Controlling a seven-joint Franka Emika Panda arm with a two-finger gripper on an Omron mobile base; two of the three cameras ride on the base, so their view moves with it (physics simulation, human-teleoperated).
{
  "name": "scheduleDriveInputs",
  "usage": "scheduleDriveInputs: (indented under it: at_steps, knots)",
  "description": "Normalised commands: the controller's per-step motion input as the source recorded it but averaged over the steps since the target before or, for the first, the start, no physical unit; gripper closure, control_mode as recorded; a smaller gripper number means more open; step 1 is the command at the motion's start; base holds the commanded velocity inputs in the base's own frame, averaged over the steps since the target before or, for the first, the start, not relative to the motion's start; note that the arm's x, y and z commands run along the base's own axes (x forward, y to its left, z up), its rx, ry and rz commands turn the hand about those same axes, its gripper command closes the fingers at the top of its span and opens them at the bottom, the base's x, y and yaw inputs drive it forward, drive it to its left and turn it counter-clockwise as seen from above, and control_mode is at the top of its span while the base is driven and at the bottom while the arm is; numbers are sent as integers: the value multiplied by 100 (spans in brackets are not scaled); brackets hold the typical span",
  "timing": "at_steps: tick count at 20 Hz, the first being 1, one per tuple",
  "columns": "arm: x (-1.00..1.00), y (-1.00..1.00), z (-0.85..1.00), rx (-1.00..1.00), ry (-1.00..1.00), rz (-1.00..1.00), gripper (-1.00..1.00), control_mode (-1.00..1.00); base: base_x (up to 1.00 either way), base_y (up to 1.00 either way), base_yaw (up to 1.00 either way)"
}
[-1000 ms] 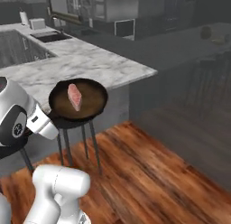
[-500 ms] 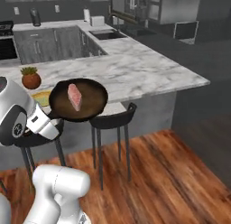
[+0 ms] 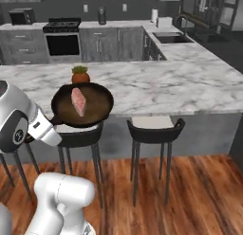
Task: Pick up the pan with the steak in it and place it on the dining table. Then place the steak on the plate.
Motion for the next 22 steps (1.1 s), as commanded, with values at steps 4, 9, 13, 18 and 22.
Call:
scheduleDriveInputs:
  at_steps: [4,9,13,18,22]
  knots:
    - [0,0,0,0,0,0,100,100,0,0,50]
    - [0,0,0,0,0,0,100,100,6,-8,41]
    - [0,0,0,0,0,0,100,100,6,-24,14]
    - [0,0,0,0,0,0,100,100,11,-70,11]
    - [0,0,0,0,0,0,100,100,12,-86,10]
